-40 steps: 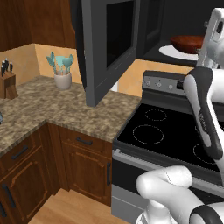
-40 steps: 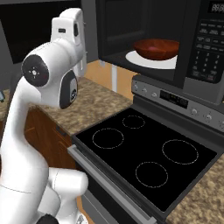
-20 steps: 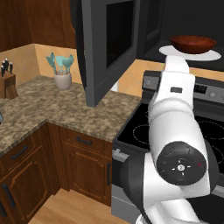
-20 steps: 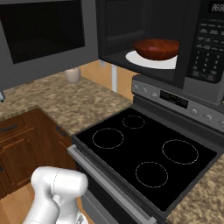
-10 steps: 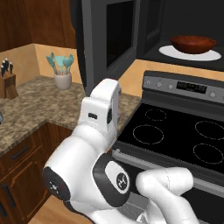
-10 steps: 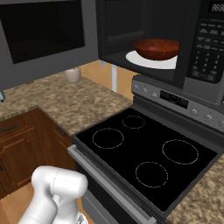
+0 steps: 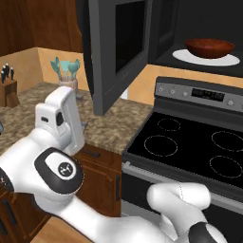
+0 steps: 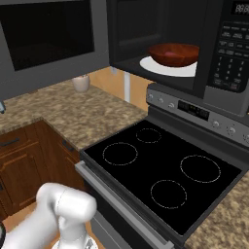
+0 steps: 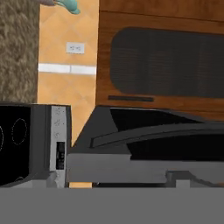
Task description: Pick the tomato from the sink and place it in the bowl. Then pick the bowl and place it in the microwave. Then close the microwave door and press the start button.
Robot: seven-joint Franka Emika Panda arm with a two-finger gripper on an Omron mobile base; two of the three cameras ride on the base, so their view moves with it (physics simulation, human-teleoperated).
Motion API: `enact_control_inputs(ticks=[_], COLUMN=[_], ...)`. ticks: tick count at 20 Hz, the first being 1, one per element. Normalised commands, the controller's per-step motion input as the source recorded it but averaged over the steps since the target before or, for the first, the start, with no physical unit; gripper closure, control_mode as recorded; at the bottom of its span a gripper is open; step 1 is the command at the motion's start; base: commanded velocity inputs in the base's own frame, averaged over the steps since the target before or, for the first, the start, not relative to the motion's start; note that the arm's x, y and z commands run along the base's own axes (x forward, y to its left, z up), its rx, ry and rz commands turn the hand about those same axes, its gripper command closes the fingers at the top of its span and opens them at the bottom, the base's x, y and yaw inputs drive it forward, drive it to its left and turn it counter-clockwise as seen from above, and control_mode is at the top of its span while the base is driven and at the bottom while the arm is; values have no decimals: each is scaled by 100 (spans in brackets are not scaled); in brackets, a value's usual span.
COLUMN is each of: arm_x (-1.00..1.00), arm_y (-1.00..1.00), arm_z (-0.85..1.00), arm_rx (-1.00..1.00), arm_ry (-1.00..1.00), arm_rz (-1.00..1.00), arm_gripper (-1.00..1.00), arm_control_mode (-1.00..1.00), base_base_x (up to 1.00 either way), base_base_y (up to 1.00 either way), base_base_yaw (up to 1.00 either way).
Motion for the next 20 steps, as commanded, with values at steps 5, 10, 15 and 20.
enact_control_inputs(ticks=[5,10,15,20], arm_x=[80,67,85,44], arm_y=[79,-29,-76,-89], arm_z=[-35,-3,0,0], arm_rx=[0,2,0,0], arm_ry=[0,0,1,0], arm_rz=[-3,0,0,0], arm_gripper=[-100,-100,-100,-100], arm_control_mode=[-100,-100,-100,-100], base_base_x=[0,0,0,0], base_base_y=[0,0,0,0], base_base_yaw=[0,0,0,0])
